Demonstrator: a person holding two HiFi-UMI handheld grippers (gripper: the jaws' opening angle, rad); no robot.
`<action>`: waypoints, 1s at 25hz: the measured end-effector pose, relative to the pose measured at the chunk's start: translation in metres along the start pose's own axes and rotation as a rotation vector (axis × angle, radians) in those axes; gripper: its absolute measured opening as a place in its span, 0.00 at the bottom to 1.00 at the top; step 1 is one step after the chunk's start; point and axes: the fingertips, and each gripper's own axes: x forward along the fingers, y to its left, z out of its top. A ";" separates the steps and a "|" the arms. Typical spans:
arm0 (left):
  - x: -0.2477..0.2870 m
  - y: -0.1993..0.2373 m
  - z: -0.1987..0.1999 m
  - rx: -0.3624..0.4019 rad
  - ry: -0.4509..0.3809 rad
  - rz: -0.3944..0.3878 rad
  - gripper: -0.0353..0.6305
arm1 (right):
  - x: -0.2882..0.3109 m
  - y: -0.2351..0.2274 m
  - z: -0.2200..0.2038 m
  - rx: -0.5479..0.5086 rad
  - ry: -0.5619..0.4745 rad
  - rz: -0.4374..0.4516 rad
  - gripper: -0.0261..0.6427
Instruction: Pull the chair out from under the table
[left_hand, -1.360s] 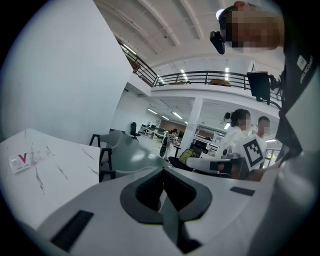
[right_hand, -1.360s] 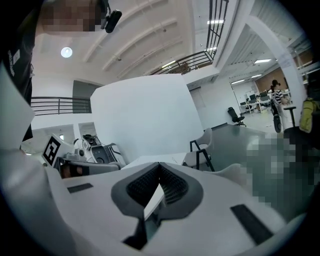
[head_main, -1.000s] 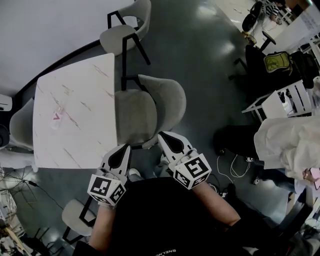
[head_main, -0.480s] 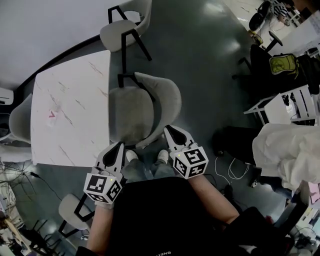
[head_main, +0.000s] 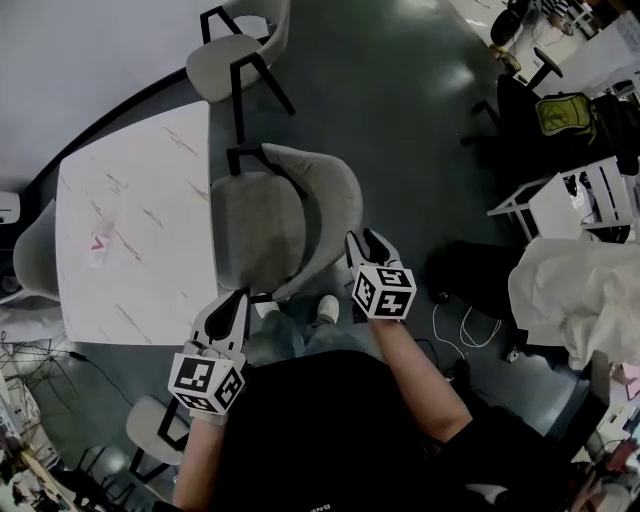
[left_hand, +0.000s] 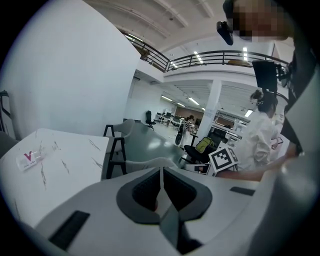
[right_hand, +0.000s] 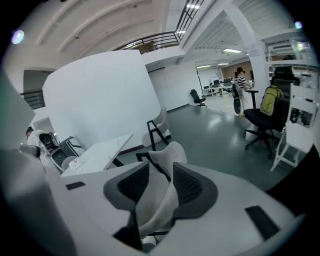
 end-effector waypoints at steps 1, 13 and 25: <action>0.001 0.002 0.000 0.002 0.007 -0.004 0.06 | 0.005 -0.005 -0.003 0.004 0.008 -0.025 0.25; 0.006 0.035 0.002 -0.010 0.049 0.014 0.06 | 0.066 -0.036 -0.033 0.043 0.135 -0.123 0.41; 0.003 0.057 0.005 -0.045 0.039 0.074 0.06 | 0.111 -0.042 -0.057 0.047 0.252 -0.124 0.42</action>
